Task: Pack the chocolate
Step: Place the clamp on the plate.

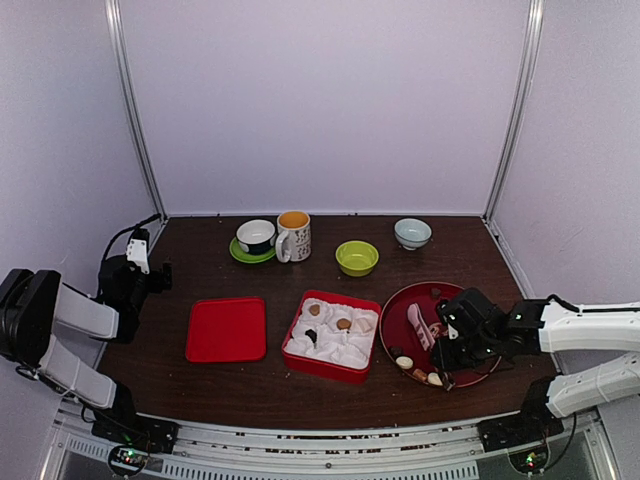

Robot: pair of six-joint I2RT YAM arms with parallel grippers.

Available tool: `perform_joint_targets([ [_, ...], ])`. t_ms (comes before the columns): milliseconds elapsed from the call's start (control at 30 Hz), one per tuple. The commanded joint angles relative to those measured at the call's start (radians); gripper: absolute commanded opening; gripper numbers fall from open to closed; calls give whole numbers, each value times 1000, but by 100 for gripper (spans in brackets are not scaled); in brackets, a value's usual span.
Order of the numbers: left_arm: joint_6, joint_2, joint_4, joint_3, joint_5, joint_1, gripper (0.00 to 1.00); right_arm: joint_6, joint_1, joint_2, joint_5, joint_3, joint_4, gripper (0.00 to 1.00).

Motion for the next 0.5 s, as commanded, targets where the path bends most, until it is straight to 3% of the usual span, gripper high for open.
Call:
perform_joint_targets([
  [0, -4, 5, 57, 11, 8, 10, 98, 31, 29, -5, 22, 0, -53, 25],
  [300, -4, 5, 57, 11, 8, 9, 98, 43, 55, 20, 60, 2, -73, 26],
  [467, -4, 6, 57, 11, 8, 9, 98, 52, 65, 27, 65, 2, -65, 32],
])
